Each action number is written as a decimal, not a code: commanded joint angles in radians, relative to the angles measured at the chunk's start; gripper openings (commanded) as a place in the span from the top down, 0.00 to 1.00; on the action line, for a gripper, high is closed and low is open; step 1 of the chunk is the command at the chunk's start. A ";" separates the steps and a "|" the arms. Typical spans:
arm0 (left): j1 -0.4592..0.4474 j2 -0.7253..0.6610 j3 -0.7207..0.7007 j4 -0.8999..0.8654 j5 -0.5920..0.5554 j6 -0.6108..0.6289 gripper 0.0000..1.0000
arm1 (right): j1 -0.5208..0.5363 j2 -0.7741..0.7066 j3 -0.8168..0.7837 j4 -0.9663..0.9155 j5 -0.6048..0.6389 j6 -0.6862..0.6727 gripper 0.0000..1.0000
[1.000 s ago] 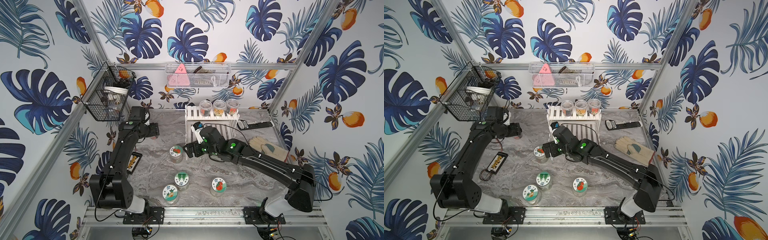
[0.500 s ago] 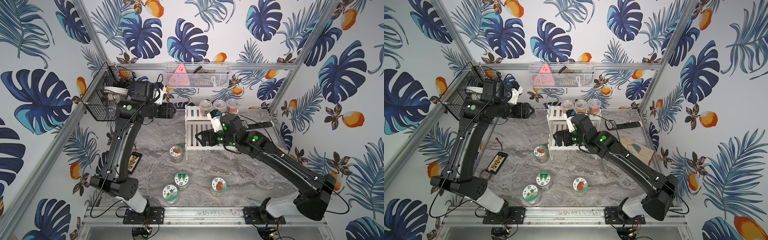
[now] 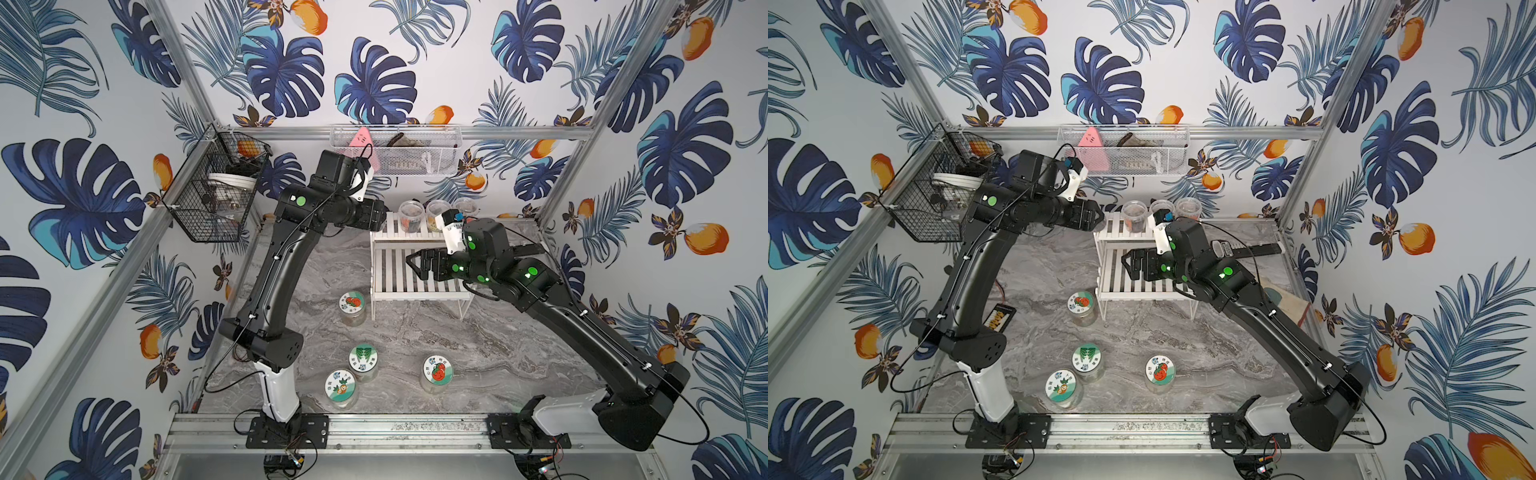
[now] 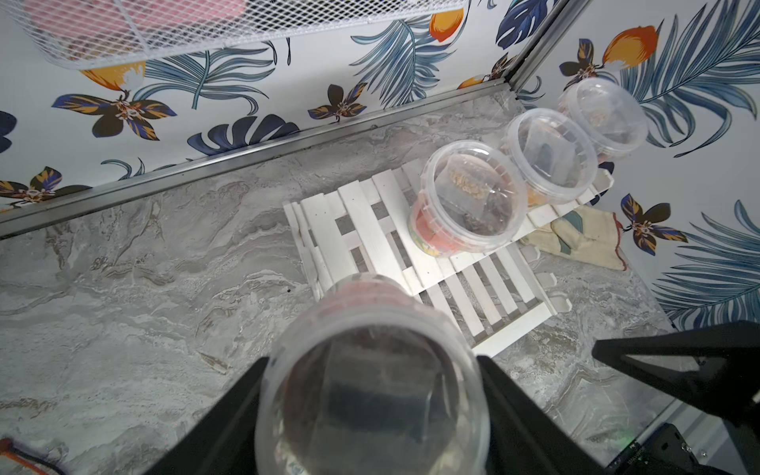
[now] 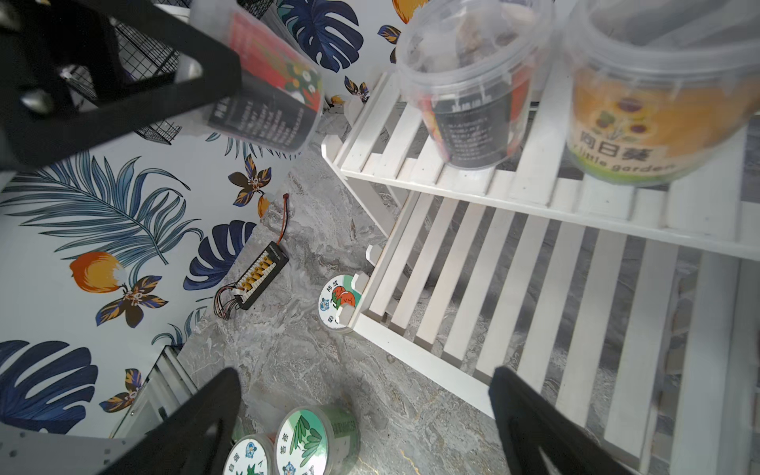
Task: Place the seed container on the shelf
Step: Place the seed jar on the shelf.
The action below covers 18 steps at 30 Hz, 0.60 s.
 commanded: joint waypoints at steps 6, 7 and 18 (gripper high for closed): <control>-0.010 0.039 0.000 0.053 -0.033 -0.029 0.35 | -0.004 0.001 -0.018 0.132 0.017 0.053 0.03; -0.010 0.044 0.004 0.055 -0.033 -0.029 0.35 | -0.004 -0.001 -0.024 0.137 0.022 0.055 0.03; -0.011 0.095 0.014 0.092 -0.038 -0.040 0.37 | -0.004 -0.008 -0.055 0.144 0.020 0.065 0.03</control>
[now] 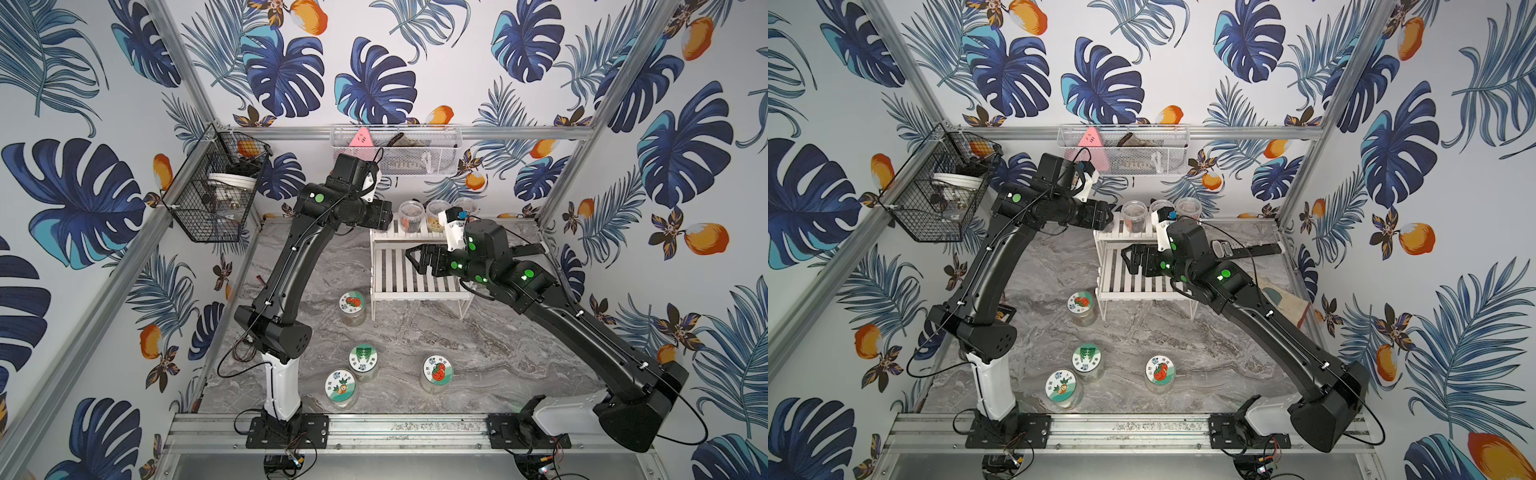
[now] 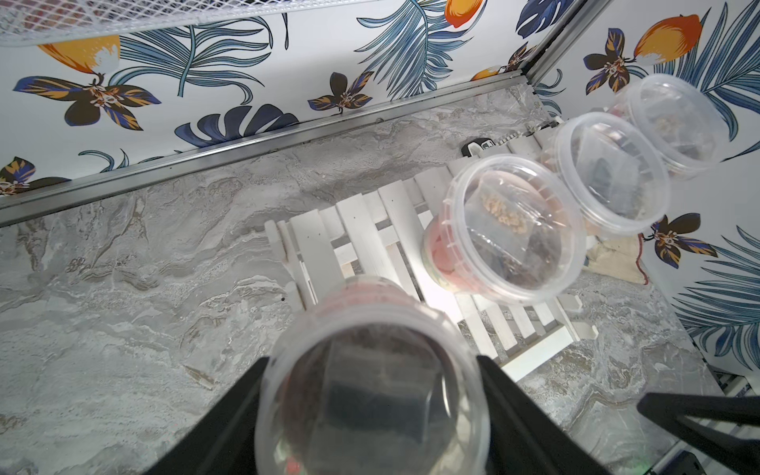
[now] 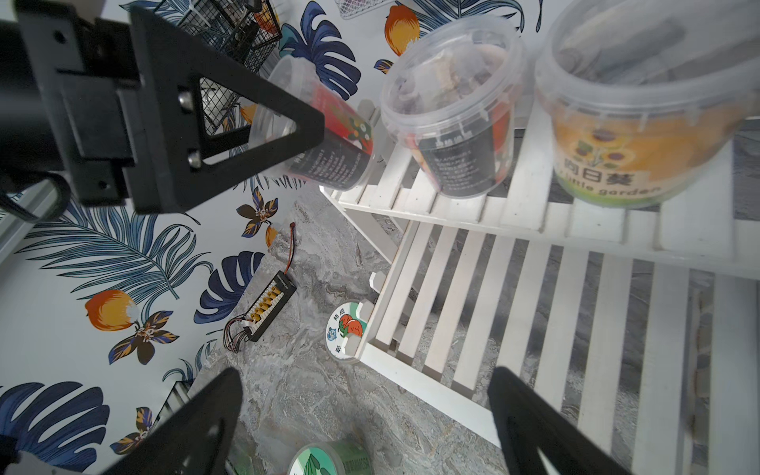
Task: Place the seed container on the shelf
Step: Place the seed jar on the shelf.
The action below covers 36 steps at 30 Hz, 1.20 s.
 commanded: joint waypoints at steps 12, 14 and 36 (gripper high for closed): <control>-0.004 0.046 0.011 0.042 -0.044 -0.006 0.35 | 0.000 -0.005 -0.012 0.038 -0.015 0.020 0.04; -0.003 0.048 0.009 0.051 -0.055 -0.009 0.34 | 0.000 -0.003 -0.015 0.038 -0.015 0.019 0.04; -0.003 0.031 -0.022 0.088 -0.040 -0.031 0.20 | 0.001 -0.002 -0.020 0.032 -0.026 0.014 0.03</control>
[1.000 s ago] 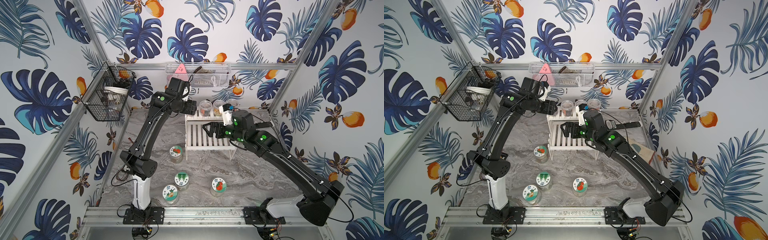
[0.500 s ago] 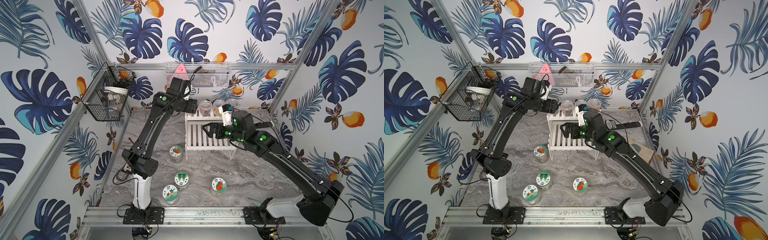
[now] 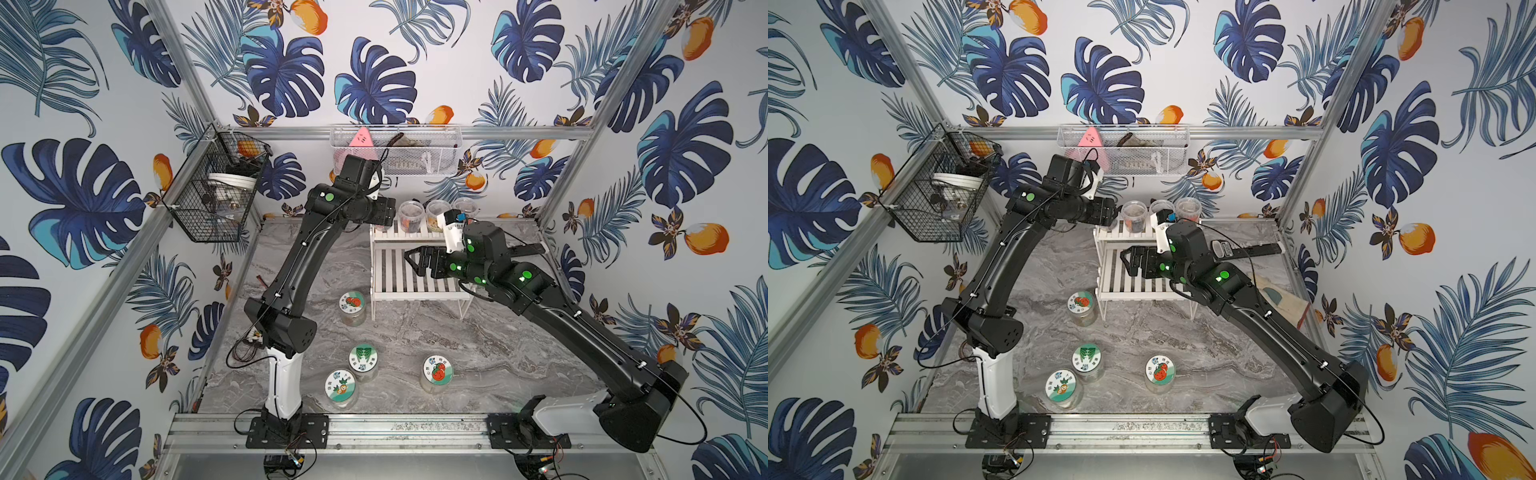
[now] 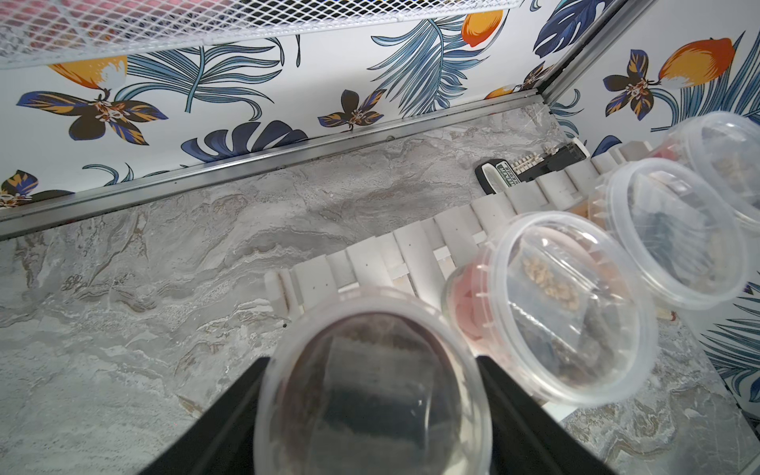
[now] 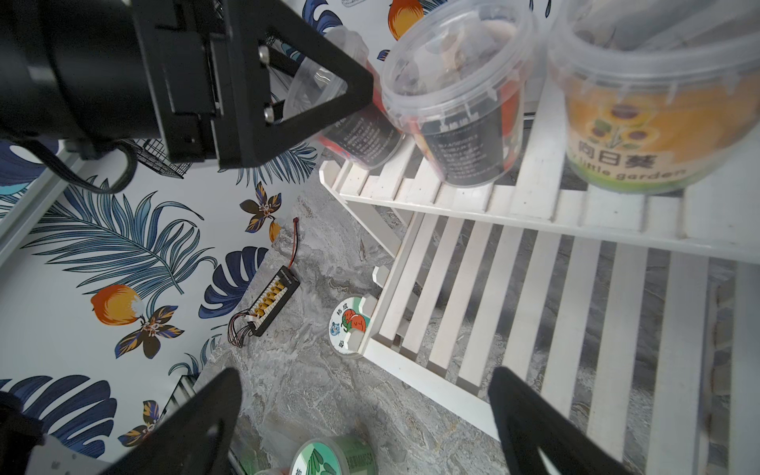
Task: Place the seed container on the shelf
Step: Place the seed jar on the shelf.
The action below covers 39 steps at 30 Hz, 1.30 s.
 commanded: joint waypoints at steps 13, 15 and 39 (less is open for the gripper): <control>-0.001 -0.020 -0.014 0.018 0.015 -0.015 0.11 | 0.000 0.013 0.008 0.006 -0.025 0.003 0.03; -0.001 -0.031 -0.026 0.030 0.014 -0.018 0.13 | 0.000 0.012 0.004 0.008 -0.024 0.003 0.03; -0.023 -0.052 -0.063 0.087 -0.019 -0.001 0.13 | 0.000 -0.001 -0.003 -0.006 -0.019 -0.003 0.03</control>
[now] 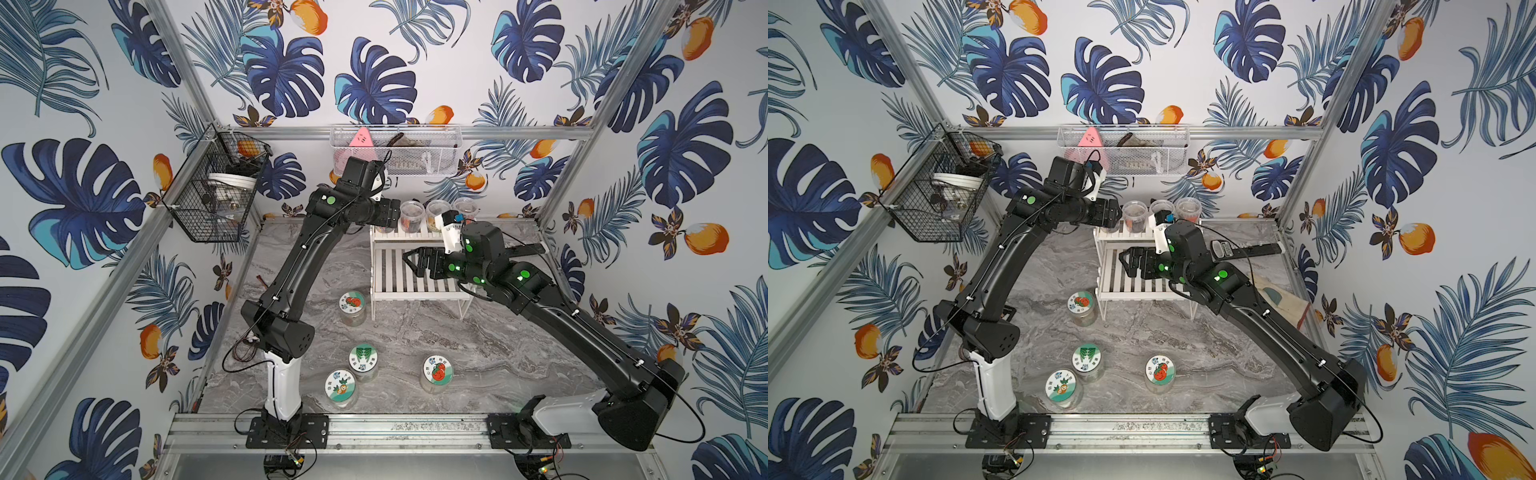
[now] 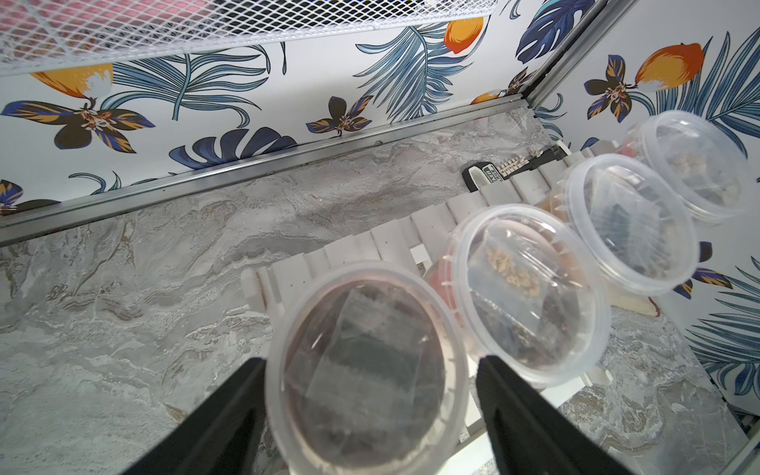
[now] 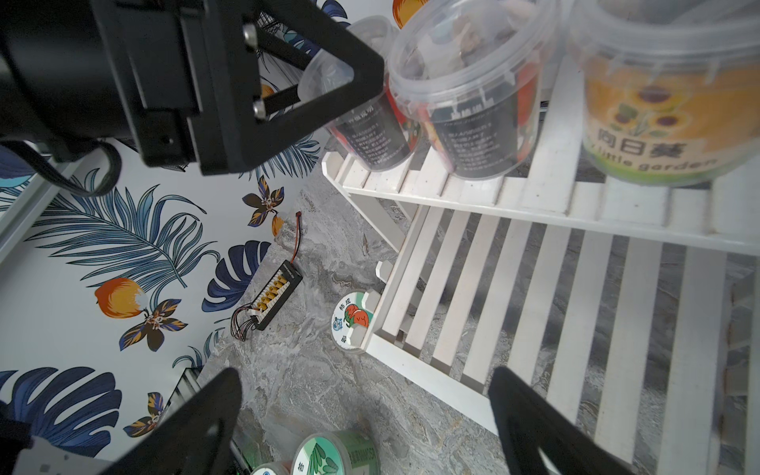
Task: Place the seed container on the shelf
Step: Place the seed jar on the shelf.
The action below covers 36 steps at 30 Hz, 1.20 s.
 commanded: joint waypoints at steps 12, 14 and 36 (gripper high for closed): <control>-0.002 -0.085 -0.047 0.061 -0.022 0.013 0.10 | 0.000 -0.061 -0.041 -0.036 0.006 -0.006 0.03; -0.002 -0.125 -0.104 0.090 -0.008 0.016 0.11 | 0.000 -0.105 -0.089 -0.040 0.009 -0.016 0.03; -0.152 -0.848 -1.185 0.424 0.162 -0.106 0.18 | -0.006 -0.415 -0.537 -0.246 0.067 0.161 0.00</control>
